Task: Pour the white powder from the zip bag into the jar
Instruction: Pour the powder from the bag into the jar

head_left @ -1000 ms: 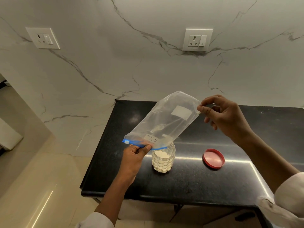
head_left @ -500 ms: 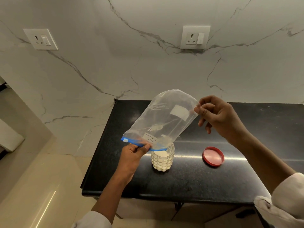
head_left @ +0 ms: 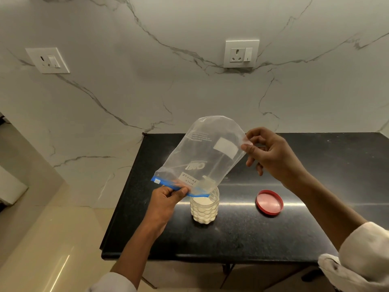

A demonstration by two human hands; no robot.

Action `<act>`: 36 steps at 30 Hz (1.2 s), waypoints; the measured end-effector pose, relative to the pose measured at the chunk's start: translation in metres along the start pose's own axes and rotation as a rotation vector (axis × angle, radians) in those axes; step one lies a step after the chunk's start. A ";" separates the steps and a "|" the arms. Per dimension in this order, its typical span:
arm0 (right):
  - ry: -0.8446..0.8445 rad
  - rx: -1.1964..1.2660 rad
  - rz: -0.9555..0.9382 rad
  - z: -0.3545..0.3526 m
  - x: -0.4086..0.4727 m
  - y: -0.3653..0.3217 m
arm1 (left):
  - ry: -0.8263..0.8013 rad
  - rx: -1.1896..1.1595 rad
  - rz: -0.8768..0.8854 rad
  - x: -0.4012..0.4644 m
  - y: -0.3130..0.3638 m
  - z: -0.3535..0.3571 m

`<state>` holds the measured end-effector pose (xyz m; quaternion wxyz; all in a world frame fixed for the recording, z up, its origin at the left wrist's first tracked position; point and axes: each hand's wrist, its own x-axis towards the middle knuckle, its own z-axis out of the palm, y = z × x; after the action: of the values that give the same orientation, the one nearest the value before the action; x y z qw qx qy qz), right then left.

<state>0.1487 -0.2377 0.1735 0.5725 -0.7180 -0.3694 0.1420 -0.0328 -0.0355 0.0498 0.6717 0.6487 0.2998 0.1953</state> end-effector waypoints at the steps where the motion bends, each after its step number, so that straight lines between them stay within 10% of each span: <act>1: 0.003 0.041 0.026 -0.001 0.000 0.000 | 0.002 -0.009 -0.005 0.000 0.000 0.000; 36: 0.190 -0.094 -0.073 0.002 0.004 0.011 | -0.012 -0.029 -0.019 -0.004 0.005 0.004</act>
<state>0.1535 -0.2342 0.1638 0.5754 -0.7404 -0.3458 0.0350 -0.0325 -0.0402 0.0550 0.6846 0.6371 0.2993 0.1894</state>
